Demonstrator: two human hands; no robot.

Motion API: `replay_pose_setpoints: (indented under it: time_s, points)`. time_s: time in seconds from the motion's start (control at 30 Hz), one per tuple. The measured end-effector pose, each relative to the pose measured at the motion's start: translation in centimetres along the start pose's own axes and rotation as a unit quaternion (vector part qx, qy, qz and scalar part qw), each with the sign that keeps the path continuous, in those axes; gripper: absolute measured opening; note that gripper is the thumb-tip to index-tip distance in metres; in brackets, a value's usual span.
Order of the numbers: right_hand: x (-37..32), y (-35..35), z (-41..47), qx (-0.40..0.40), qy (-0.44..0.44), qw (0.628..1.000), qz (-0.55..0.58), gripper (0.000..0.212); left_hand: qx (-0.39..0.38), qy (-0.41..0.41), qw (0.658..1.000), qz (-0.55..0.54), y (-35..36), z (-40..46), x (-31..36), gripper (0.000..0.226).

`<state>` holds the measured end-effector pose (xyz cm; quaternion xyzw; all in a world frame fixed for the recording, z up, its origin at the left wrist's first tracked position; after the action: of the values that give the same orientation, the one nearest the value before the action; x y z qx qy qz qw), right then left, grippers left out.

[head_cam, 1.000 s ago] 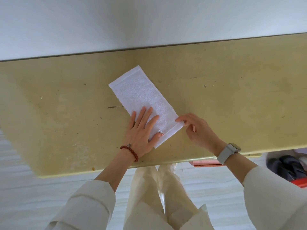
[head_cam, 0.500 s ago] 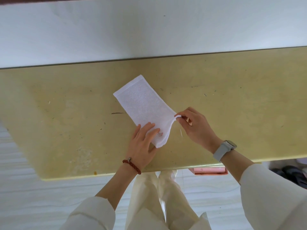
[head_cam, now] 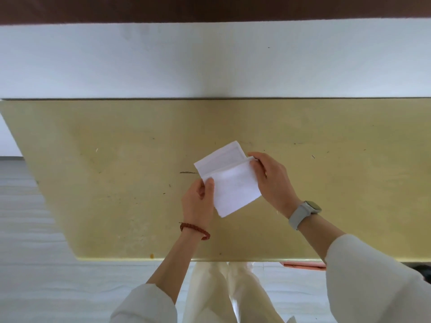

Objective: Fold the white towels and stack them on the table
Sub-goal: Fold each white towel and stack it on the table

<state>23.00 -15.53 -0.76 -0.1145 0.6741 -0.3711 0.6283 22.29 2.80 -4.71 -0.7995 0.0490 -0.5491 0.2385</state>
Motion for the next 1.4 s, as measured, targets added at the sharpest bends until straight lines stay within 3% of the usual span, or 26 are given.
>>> replay_pose_setpoints:
  time_s: [0.23,0.5,0.73,0.8,0.87,0.93,1.0,1.07,1.2,1.4]
  points:
    - [0.0,4.8,4.1,-0.007,-0.034,0.995,-0.092,0.028,0.080,0.001,0.992,0.098,0.1,3.5,-0.1,0.032]
    - [0.4,6.3,6.3,-0.019,-0.025,0.987,-0.159,0.027,0.054,0.014,0.962,0.269,0.8,5.2,0.2,0.038]
    - [0.3,7.0,6.6,-0.037,-0.037,0.974,-0.221,0.025,0.038,-0.009,0.947,0.318,0.6,5.5,0.5,0.037]
    - [-0.4,6.2,6.7,0.002,-0.065,0.963,-0.262,0.029,0.051,-0.013,0.950,0.309,0.3,5.3,0.9,0.031]
    - [-1.9,4.6,6.3,0.085,-0.152,0.944,-0.279,0.029,0.105,0.037,0.952,0.286,-0.6,4.9,1.7,0.022]
    - [-3.3,3.4,4.5,0.141,-0.262,0.925,-0.237,0.028,0.150,0.182,0.934,0.270,-0.9,3.8,2.9,0.018]
    - [-3.4,3.8,2.3,0.102,-0.339,0.915,-0.194,0.037,0.132,0.316,0.895,0.287,0.2,2.1,2.8,0.027]
    - [-2.6,4.8,0.6,0.042,-0.378,0.902,-0.204,0.039,0.074,0.361,0.875,0.313,1.6,0.7,1.6,0.037]
    - [0.1,6.9,0.2,-0.077,-0.358,0.881,-0.300,0.046,0.000,0.349,0.856,0.382,3.1,0.3,-0.7,0.054]
    - [1.4,8.1,1.4,-0.145,-0.311,0.871,-0.352,0.052,-0.032,0.362,0.828,0.427,3.3,0.5,-1.6,0.062]
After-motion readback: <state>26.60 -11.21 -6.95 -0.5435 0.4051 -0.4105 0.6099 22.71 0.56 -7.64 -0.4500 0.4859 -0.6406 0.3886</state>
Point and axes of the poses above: each hand's wrist, its own z-axis towards the middle knuckle, its own y-axis out of the palm, x = y × z, the point moved 7 cm from there along z, towards the middle knuckle, and after that the axes turned 15 degrees about x, right-handed, at the moved point
